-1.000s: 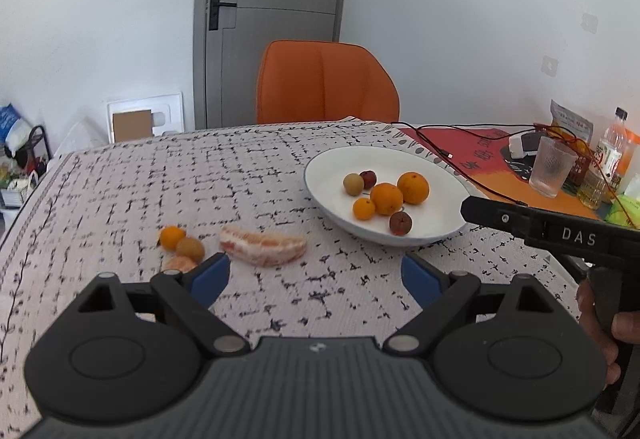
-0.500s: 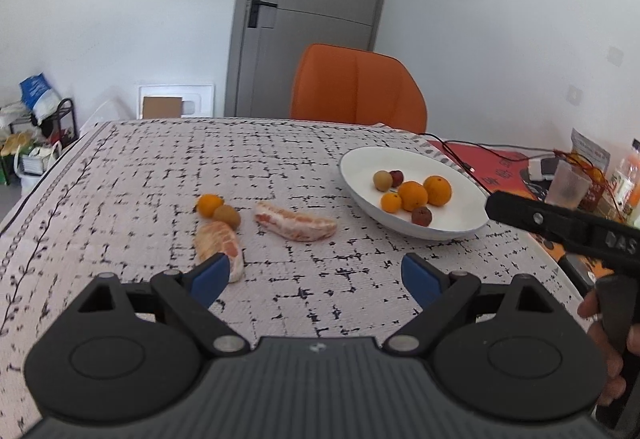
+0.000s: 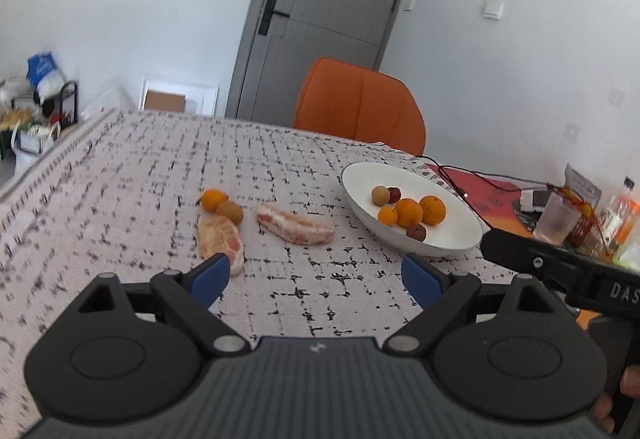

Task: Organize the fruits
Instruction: 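Move both open tools back to the peeled pomelo segments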

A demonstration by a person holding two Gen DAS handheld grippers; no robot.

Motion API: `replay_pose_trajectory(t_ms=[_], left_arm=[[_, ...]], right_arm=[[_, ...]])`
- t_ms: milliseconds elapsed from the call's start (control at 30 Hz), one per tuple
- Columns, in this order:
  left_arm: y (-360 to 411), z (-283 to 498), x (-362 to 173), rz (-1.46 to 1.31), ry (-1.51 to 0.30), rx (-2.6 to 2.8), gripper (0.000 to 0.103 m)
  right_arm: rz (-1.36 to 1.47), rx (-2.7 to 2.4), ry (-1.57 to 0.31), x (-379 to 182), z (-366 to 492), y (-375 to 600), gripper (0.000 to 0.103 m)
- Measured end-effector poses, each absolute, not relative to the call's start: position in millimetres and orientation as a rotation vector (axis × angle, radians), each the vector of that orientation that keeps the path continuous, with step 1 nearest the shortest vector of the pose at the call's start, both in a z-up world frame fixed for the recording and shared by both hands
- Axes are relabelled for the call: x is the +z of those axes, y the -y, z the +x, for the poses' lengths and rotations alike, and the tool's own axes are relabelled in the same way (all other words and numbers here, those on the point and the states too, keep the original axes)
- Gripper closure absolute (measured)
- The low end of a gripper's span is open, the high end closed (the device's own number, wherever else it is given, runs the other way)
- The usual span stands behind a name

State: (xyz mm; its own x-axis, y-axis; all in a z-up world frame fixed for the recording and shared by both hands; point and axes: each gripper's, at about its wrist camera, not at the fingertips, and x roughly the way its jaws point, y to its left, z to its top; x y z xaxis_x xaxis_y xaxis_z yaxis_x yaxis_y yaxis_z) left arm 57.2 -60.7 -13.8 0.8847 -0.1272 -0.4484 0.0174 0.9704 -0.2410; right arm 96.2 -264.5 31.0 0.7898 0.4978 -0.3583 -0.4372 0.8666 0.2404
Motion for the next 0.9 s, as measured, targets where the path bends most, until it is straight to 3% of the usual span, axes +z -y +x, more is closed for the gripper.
replay_pose_trajectory(t_ms=[733,900], left_arm=[[2,42,-1,-0.158,-0.437,0.105,0.011],[-8,46,-6,-0.180,-0.462,0.099,0.011]], right_arm=[[0.125,0.587,-0.484,24,99,223,0.000],[0.110,0.605,-0.500,21,103,214,0.010]])
